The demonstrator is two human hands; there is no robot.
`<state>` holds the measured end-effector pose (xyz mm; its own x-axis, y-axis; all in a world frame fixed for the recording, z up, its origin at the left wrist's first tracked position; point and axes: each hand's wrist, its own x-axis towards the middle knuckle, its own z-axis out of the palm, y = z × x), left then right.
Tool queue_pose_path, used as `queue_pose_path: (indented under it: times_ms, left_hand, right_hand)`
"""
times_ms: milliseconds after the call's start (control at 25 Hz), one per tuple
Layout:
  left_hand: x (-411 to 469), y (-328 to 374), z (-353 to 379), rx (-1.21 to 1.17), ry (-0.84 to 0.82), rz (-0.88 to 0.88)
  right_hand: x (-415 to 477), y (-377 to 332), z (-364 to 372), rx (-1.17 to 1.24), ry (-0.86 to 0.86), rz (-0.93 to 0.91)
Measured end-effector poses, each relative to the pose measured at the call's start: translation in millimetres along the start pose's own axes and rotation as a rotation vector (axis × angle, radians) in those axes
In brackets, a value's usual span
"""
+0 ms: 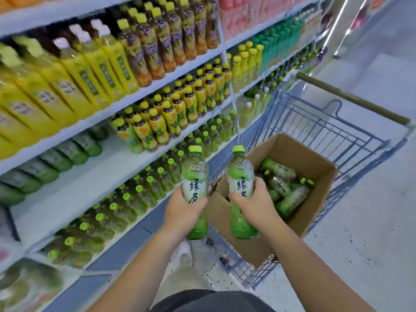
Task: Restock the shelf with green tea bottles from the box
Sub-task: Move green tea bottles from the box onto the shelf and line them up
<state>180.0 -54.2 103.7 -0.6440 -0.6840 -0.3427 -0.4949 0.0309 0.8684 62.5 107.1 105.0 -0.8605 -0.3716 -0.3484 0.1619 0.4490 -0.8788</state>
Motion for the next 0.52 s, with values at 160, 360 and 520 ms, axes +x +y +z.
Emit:
queue_pose_path:
  times_ms: [160,360,520]
  left_hand:
    - [-39,-23,-50,-0.075,0.142,-0.045]
    - [-61,-51,-123,-0.14,0.297,-0.058]
    - [-56,-75,-180,-0.147,0.352,-0.079]
  right_hand:
    - [-23,-15,39,-0.073,-0.167,-0.066]
    - [-43,-43,111,-0.149,-0.299,-0.171]
    - [-50,-63,177,-0.201,-0.383,-0.231]
